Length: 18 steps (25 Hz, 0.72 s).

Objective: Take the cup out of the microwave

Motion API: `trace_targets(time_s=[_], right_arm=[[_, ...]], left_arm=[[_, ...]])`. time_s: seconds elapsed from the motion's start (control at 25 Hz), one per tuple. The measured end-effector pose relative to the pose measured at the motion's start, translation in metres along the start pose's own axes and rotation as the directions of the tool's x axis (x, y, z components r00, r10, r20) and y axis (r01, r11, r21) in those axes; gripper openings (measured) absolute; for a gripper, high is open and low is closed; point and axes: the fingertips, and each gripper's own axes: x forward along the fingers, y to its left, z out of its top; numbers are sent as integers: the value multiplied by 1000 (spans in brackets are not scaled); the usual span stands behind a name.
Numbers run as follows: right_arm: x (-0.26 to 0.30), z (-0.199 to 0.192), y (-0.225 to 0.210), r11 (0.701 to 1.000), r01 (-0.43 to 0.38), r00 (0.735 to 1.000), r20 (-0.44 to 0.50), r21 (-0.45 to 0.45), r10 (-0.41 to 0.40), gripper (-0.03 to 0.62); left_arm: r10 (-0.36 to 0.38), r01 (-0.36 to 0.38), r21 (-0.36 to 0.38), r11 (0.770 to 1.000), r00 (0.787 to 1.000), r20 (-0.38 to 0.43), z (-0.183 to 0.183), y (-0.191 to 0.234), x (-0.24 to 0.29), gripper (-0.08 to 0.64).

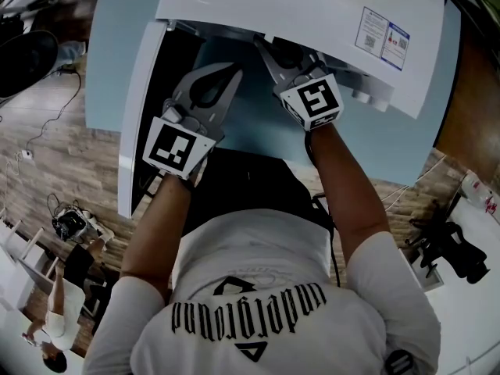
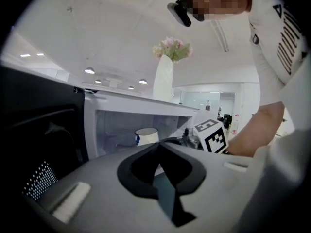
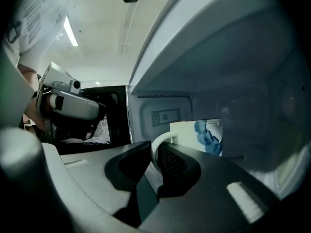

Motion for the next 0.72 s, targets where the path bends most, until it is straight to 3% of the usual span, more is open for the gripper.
trace_targets(time_s=[0.72], right_arm=[[-69, 23, 55, 995, -19, 999, 46, 94, 15, 48]], left_arm=[[-15, 14, 64, 998, 1000, 28, 23, -38, -19, 51]])
